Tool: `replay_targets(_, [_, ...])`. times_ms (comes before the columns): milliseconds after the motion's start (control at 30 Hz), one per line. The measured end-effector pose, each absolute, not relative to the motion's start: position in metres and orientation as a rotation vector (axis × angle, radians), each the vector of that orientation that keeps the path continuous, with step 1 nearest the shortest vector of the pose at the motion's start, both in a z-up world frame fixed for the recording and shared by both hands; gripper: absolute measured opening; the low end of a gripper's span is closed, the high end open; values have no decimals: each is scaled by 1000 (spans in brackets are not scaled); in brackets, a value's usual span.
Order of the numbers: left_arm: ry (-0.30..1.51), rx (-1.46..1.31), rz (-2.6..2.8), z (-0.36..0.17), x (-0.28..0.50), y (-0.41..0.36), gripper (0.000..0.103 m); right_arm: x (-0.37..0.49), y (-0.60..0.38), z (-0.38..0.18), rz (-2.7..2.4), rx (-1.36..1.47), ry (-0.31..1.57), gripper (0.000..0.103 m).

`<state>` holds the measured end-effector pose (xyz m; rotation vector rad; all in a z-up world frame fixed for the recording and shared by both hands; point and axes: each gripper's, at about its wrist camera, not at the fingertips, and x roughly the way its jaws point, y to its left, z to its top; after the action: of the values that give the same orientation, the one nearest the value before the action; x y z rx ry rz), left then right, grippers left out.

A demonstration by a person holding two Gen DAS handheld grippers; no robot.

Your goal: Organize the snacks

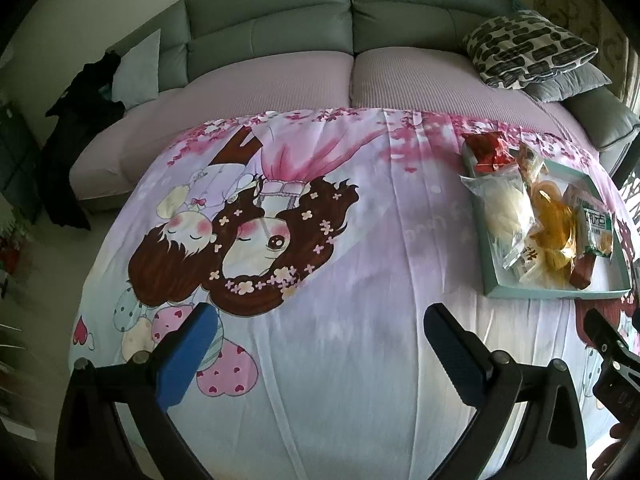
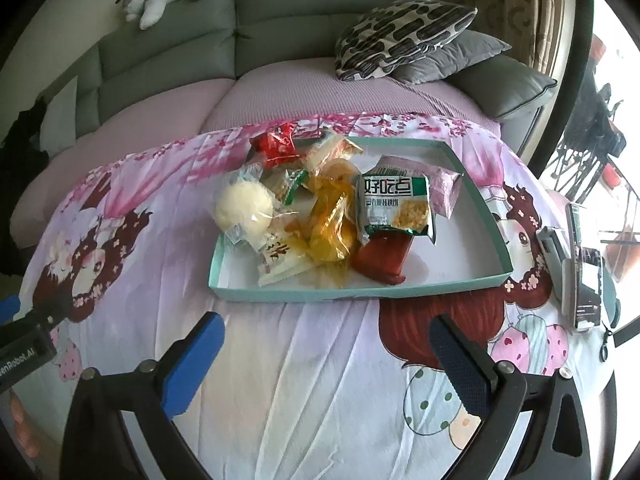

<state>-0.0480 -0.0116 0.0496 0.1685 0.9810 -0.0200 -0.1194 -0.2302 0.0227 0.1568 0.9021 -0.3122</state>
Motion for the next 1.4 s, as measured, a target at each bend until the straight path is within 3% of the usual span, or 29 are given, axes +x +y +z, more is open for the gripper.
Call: replay_targets(1400, [1011, 191, -17, 37, -42, -17, 103, -115, -248, 19, -313, 212, 884, 103])
